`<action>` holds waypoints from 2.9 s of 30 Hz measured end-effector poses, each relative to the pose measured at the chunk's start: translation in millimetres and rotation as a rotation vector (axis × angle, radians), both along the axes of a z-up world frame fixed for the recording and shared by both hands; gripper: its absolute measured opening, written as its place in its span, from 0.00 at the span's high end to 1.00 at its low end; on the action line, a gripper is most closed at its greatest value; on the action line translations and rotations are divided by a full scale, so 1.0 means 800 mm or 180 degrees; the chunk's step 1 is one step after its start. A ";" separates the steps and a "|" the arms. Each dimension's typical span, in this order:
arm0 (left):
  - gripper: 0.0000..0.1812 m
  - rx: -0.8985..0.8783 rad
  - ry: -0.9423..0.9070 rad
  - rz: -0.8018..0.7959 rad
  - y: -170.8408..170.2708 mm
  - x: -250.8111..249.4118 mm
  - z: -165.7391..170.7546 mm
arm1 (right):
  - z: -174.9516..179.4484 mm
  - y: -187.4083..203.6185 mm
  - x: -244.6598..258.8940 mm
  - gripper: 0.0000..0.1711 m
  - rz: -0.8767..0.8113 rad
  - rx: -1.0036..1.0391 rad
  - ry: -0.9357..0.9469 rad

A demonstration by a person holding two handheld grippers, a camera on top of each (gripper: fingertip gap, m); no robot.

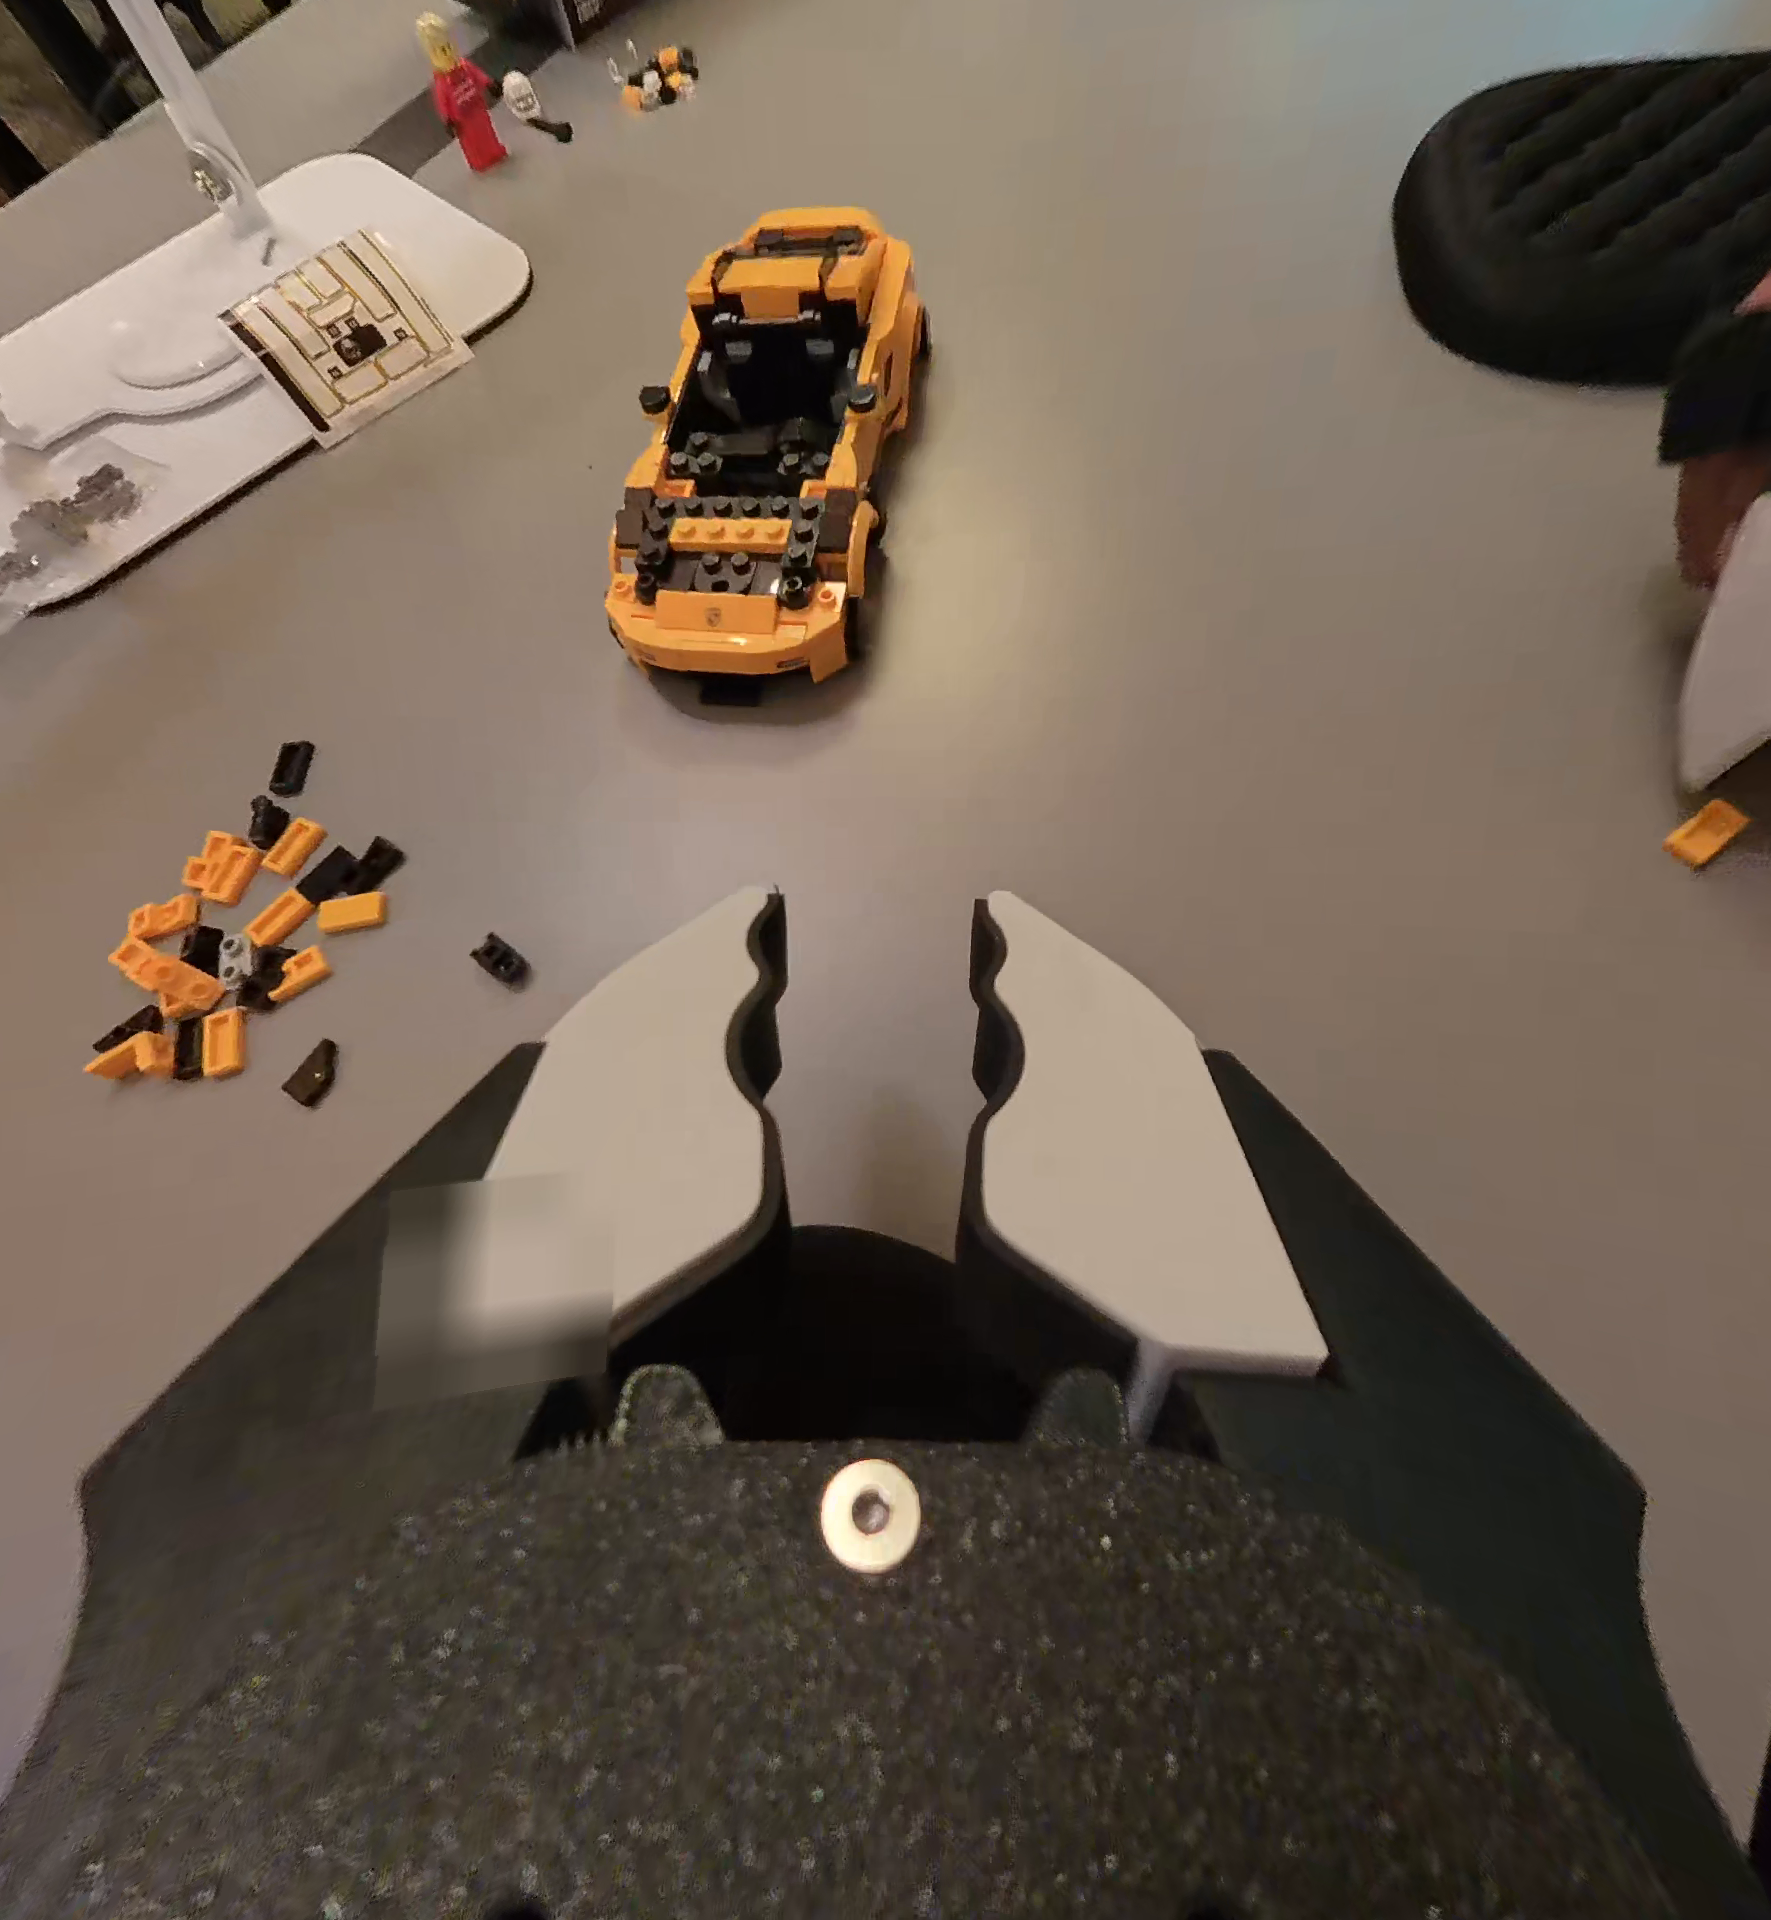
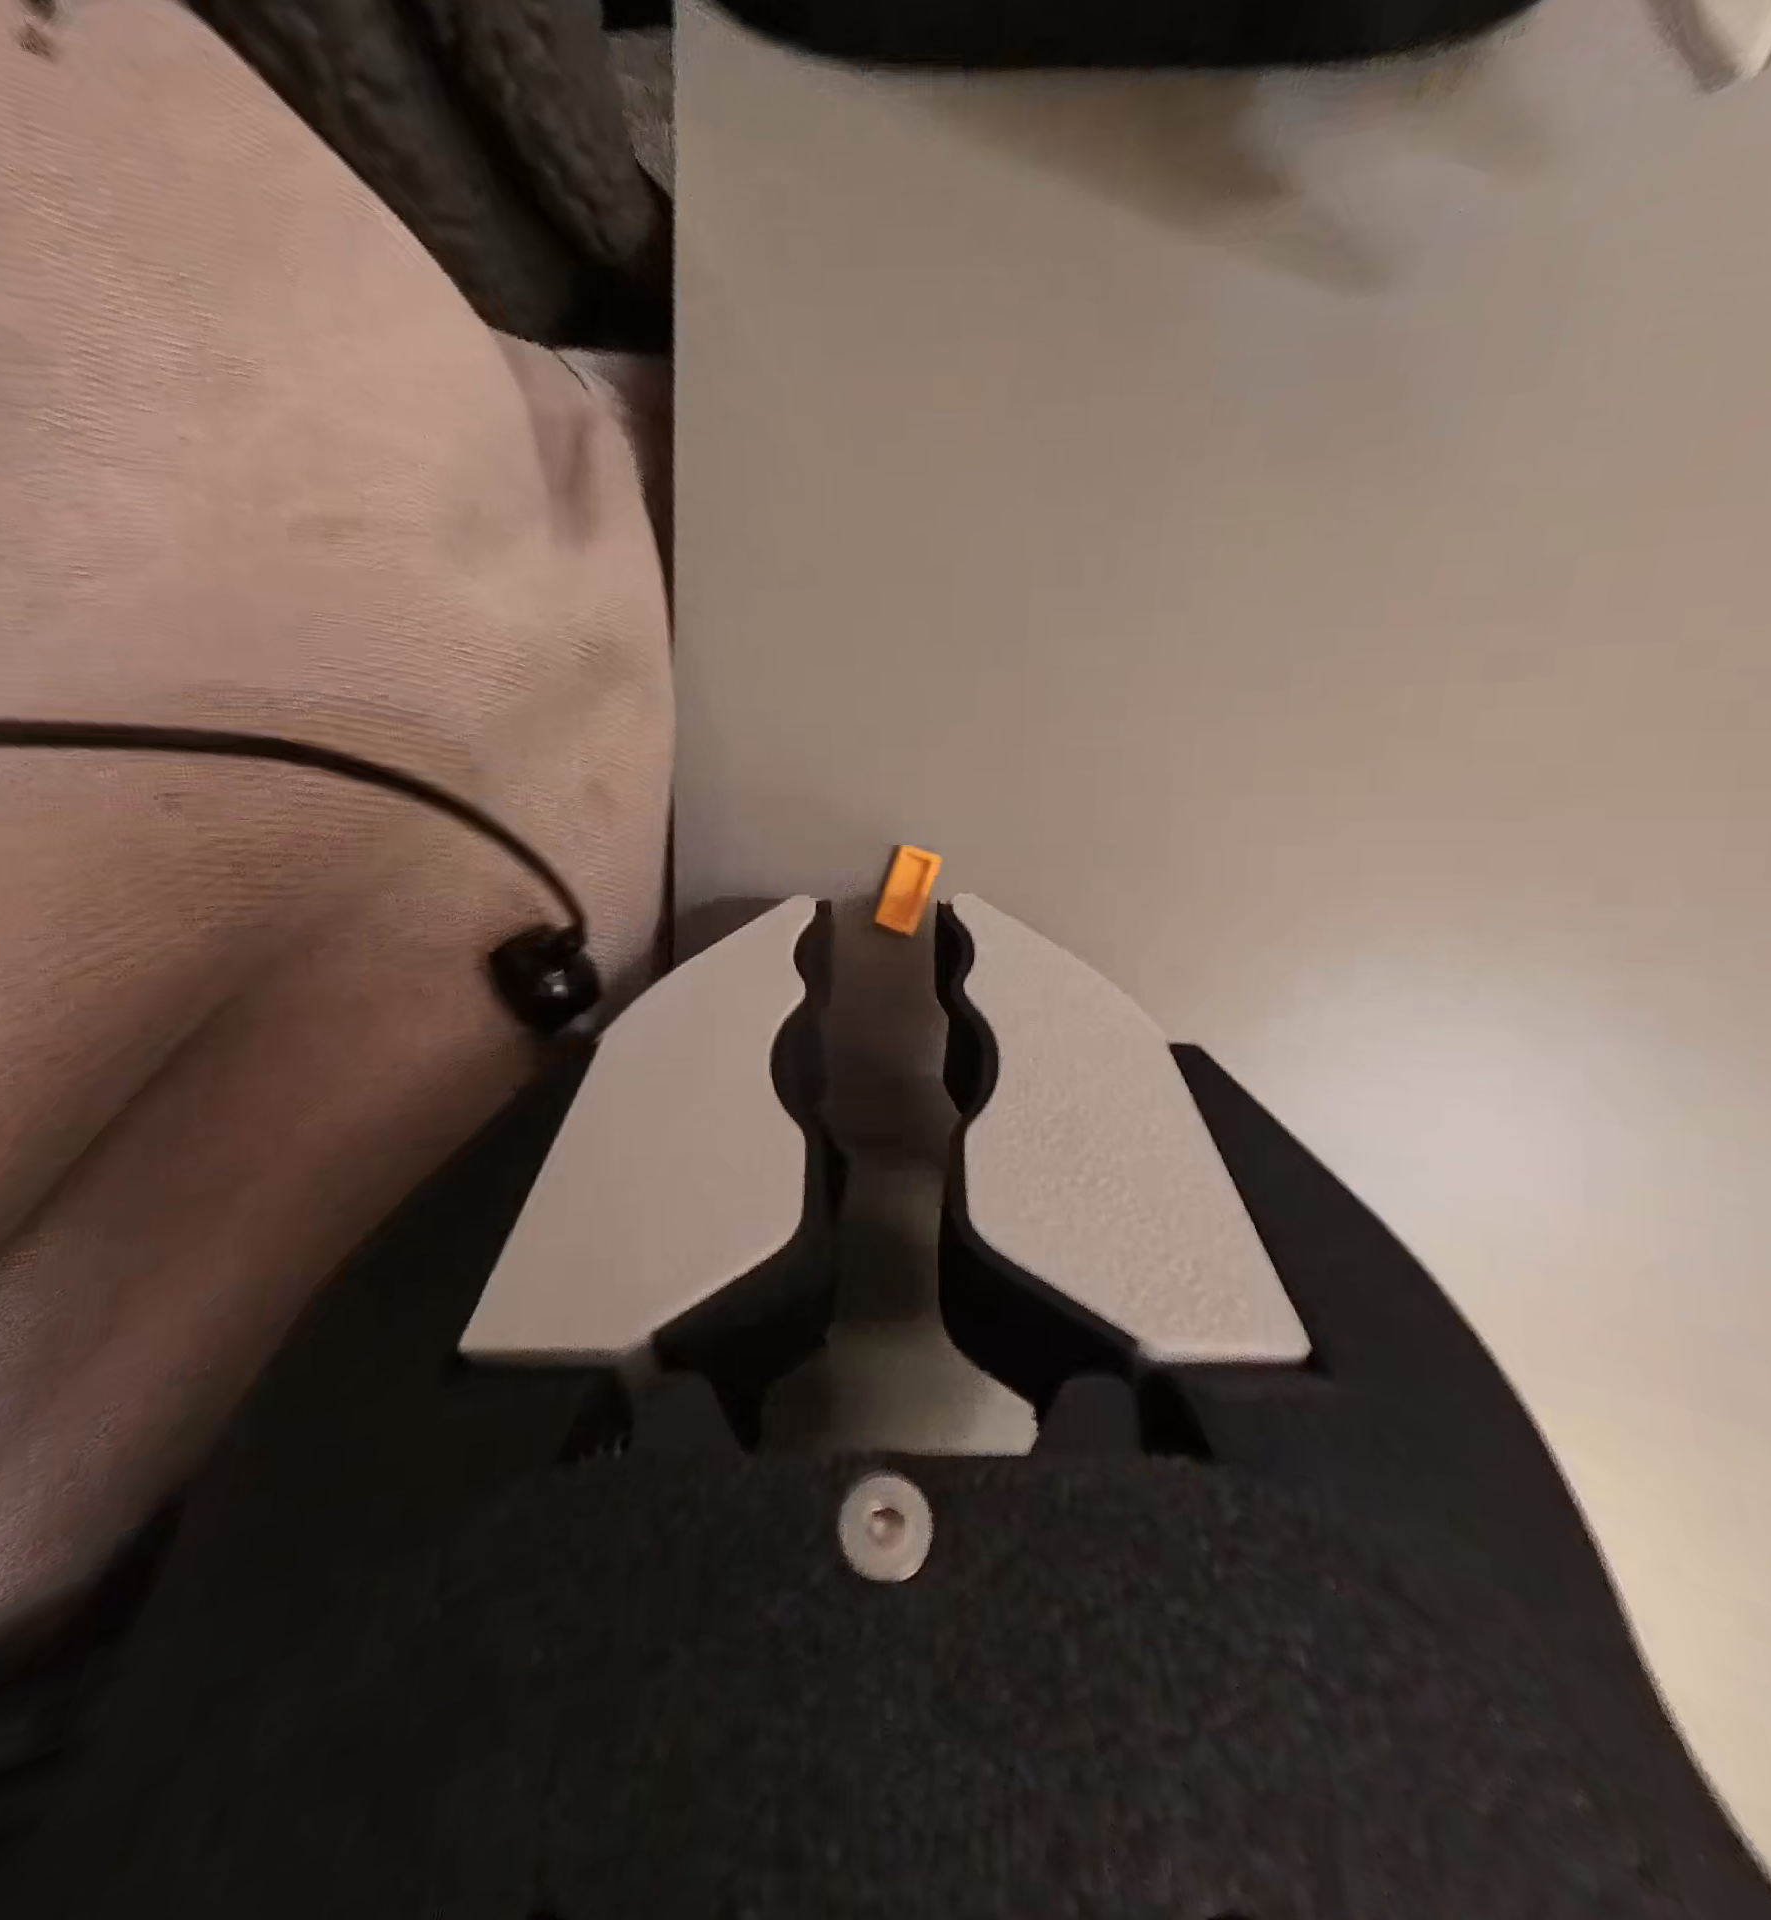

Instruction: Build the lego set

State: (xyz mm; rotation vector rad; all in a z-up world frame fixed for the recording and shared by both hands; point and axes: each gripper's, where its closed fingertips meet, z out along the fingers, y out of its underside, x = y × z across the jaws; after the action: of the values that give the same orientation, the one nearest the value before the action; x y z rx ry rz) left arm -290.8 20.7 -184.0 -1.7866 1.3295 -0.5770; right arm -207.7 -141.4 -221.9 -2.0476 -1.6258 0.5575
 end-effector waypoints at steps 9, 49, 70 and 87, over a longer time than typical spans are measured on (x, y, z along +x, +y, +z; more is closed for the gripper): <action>0.83 -0.0193 -0.0244 -0.0425 -0.057 0.021 0.011 | 0.005 0.057 0.009 0.96 -0.0230 0.0599 -0.0195; 0.90 0.2076 0.0334 -0.1449 0.003 0.123 0.015 | 0.039 0.185 0.059 0.96 0.0114 0.0449 0.0710; 0.91 -0.0634 0.0700 0.0507 0.153 -0.061 -0.012 | 0.039 0.209 0.102 0.87 -0.0340 0.0548 0.0619; 0.91 -0.0988 0.1215 0.0336 0.173 -0.030 -0.056 | 0.046 0.210 0.110 0.90 -0.0519 0.0513 0.1134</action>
State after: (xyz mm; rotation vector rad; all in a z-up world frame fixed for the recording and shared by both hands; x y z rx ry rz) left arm -314.7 159.2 -228.8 -2.2940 1.4428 -0.4128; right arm -120.1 26.6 -185.0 -1.8199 -1.2437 0.6653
